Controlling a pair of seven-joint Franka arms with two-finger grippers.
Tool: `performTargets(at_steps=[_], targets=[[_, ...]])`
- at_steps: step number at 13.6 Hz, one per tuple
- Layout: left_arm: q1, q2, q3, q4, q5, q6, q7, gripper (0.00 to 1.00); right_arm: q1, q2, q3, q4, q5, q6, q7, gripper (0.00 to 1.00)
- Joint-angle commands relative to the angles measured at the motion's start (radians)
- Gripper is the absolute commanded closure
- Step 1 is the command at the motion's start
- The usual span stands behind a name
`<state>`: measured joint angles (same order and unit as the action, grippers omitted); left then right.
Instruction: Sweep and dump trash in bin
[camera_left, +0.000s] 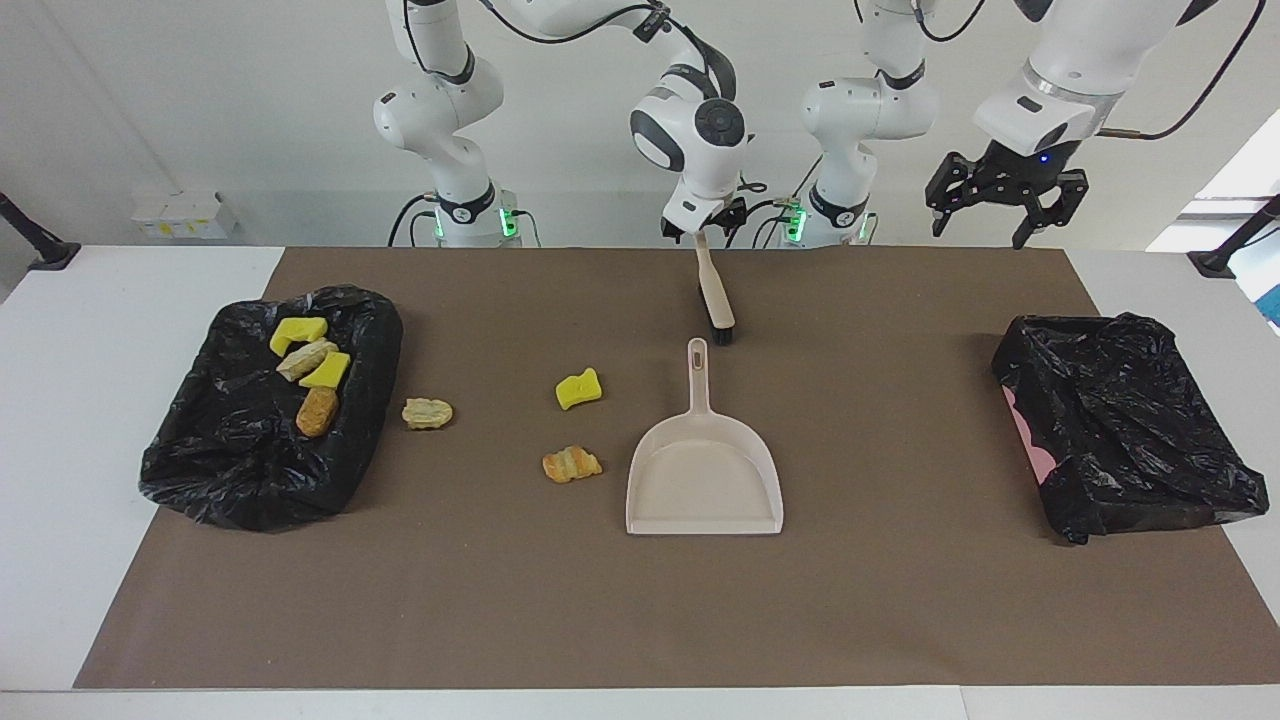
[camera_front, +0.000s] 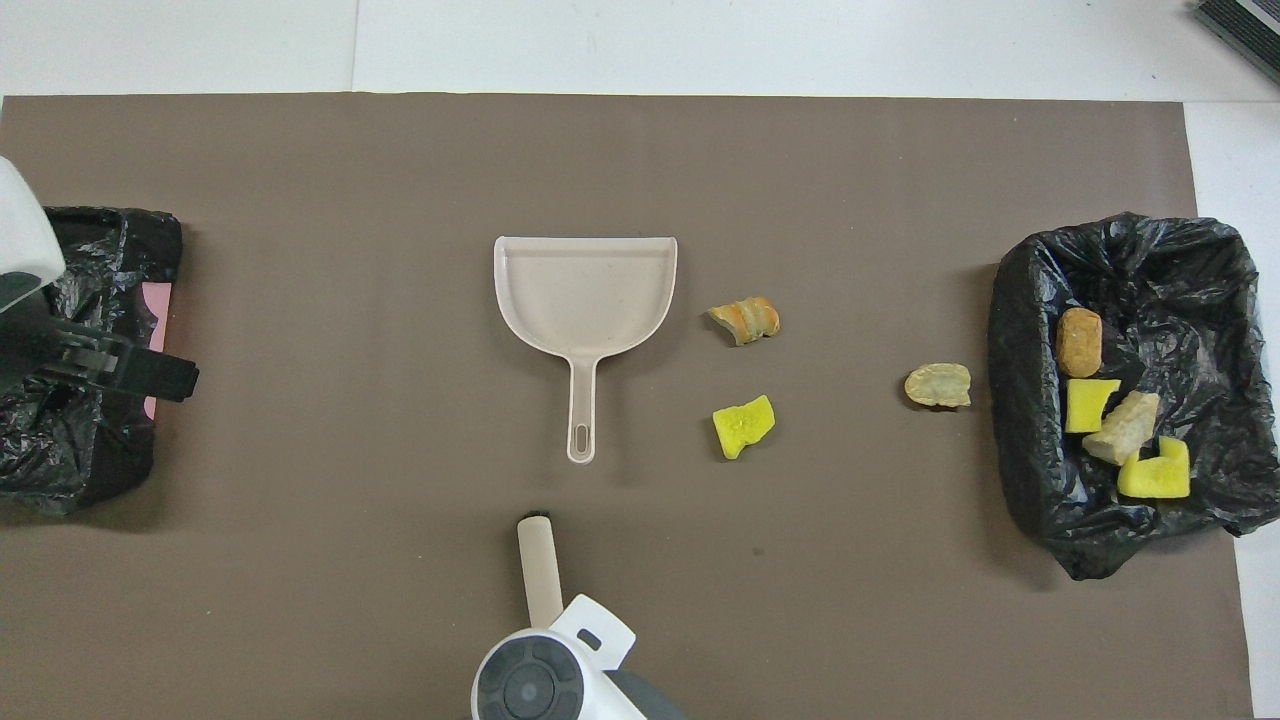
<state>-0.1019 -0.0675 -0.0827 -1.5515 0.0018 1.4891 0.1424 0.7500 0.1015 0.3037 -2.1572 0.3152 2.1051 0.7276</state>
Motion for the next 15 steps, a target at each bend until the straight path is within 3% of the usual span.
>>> performTargets(at_steps=[1,3,6,9,11,13,15], targets=[[-0.082,-0.011,0.009,-0.079,-0.011,0.104,-0.006,0.00,0.048,-0.043,-0.003,-0.093,0.027,0.096,0.036,0.03],[-0.137,0.008,0.009,-0.126,-0.011,0.172,-0.065,0.00,0.046,-0.029,-0.005,-0.092,0.027,0.108,0.046,0.19],[-0.229,0.012,0.009,-0.260,-0.011,0.382,-0.234,0.00,0.046,-0.016,-0.005,-0.089,0.025,0.174,0.047,0.42],[-0.320,0.095,0.009,-0.295,-0.009,0.474,-0.369,0.00,0.043,-0.005,-0.008,-0.076,0.009,0.182,0.047,0.63],[-0.372,0.138,0.011,-0.309,-0.003,0.511,-0.420,0.00,0.042,-0.005,-0.008,-0.076,0.007,0.194,0.042,1.00],[-0.403,0.164,0.009,-0.318,-0.002,0.529,-0.457,0.00,0.039,-0.005,-0.009,-0.075,0.005,0.184,0.039,1.00],[-0.456,0.233,0.009,-0.344,-0.003,0.649,-0.553,0.00,0.014,-0.017,-0.014,-0.075,0.005,0.147,0.047,1.00]])
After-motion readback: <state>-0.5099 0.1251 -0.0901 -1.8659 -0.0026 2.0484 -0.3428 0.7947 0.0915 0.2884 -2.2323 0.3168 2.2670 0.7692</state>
